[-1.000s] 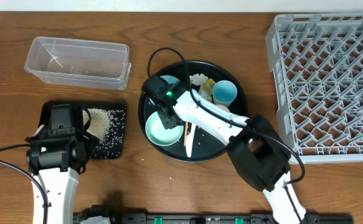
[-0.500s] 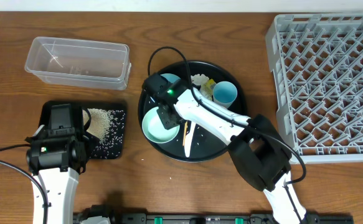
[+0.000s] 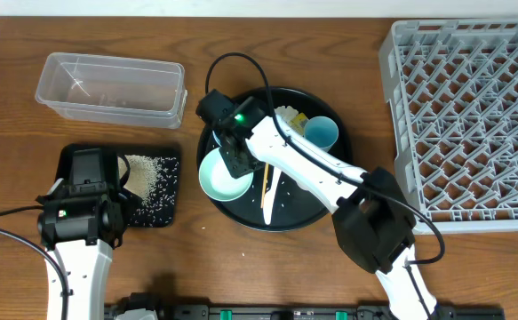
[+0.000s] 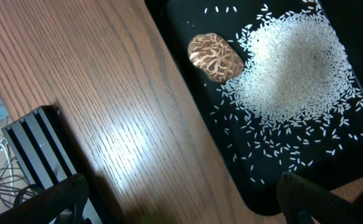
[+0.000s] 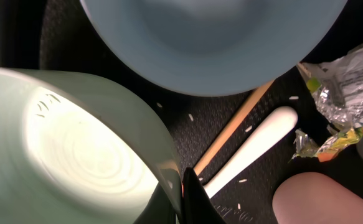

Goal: Sort waste into correct bins and load items into the dishwasher rack
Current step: 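Lower the right gripper onto the light-green bowl rim and grasp it, then lift the light-green bowl and carry it right toward the grey rack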

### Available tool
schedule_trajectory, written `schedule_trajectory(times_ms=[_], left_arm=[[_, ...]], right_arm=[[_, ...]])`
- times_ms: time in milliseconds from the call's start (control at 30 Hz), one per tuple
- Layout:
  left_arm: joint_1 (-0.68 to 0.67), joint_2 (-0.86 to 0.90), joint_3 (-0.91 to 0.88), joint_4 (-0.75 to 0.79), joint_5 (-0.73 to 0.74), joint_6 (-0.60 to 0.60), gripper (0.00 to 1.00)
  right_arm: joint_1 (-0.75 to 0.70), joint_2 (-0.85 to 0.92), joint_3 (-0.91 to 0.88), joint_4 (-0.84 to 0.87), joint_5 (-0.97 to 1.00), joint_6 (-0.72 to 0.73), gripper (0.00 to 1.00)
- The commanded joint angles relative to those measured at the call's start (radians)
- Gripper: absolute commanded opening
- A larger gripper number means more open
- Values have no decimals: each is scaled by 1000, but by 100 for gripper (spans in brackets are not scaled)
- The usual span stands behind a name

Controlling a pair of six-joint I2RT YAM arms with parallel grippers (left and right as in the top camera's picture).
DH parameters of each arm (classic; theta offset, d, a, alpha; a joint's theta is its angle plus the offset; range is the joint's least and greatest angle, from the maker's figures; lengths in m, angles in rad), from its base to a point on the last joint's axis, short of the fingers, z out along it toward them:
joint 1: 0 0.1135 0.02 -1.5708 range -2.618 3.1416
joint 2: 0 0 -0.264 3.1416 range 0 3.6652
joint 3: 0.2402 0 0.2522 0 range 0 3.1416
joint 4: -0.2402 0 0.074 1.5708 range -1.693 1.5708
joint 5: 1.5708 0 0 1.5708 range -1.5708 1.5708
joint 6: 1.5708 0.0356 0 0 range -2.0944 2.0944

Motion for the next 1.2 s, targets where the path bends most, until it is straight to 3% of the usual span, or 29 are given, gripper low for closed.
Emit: schedule_trajectory(times_ms=[0,400,467,567,700,1033,1167], left_arm=[[5,-3,14,-3,-21,-5,98],[5,-3,14,-3,-21,-5,98],[5,-3,14,-4,-21,-5,98],[5,-3,14,-4,-21,-5,98],[5,-3,14,-4,-21,-5,98],[5,-3,14,-4,-21,-5,98],[5,-3,14,-3,-21,-5,98]], right_arm=[[-7,-1,15,-8,11,-13,1],[-17,0,-36,-8,15,-13,1],[-17,0,-39,-9,14,-18,6],[-17,0,-40,-10,14,-24,22],[-16,0,-39,-9,15,-24,54],[30,-1,148,-137,-46,-74,54],[94,0,166,-113,-68,-110,67]])
